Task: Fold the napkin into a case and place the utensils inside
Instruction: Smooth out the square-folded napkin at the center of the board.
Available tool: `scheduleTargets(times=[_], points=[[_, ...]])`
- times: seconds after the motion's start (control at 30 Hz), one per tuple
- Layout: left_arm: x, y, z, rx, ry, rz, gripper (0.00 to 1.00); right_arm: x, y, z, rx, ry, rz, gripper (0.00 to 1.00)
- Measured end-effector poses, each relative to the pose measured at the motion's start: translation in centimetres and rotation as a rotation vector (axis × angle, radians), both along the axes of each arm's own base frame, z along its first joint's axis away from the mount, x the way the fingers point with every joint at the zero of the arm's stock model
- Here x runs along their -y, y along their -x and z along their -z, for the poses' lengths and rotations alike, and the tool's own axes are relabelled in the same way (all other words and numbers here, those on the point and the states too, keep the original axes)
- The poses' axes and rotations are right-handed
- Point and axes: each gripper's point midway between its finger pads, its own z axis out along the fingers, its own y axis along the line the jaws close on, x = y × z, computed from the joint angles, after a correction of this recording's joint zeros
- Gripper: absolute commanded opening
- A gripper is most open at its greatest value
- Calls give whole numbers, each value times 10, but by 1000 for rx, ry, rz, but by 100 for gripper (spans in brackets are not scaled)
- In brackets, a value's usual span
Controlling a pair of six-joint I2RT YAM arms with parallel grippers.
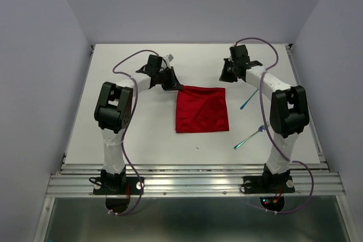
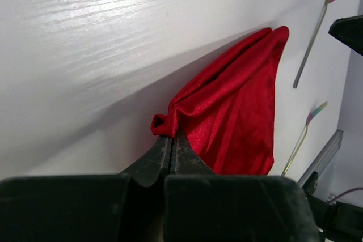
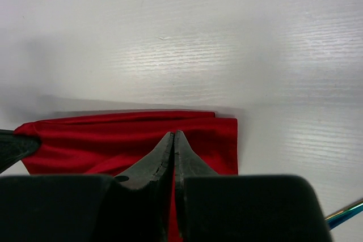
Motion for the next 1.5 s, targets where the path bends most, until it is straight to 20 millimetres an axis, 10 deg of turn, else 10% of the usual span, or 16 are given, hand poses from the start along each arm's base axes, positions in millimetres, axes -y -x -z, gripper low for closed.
scheduleTargets(times=[0.33, 0.53, 0.8, 1.0, 1.17, 1.33, 1.5], points=[[-13, 4, 7, 3, 140, -2, 0, 0, 8, 10, -33, -4, -5, 8], [-14, 3, 15, -5, 131, -10, 54, -6, 12, 19, -62, -26, -25, 7], [-22, -5, 16, 2, 58, -37, 74, -6, 15, 48, -120, -15, -28, 6], [-42, -3, 1, 17, -50, -97, 74, -2, 17, 60, -145, 5, -21, 7], [-53, 13, -53, 126, -74, -143, 62, 4, 29, 41, -115, 11, -7, 8], [-40, 66, -84, 184, -59, -117, 37, 11, 65, 10, -68, -16, 0, 8], [-10, 136, -49, 84, -65, -20, 1, 11, 118, 12, -87, -29, -9, 8]])
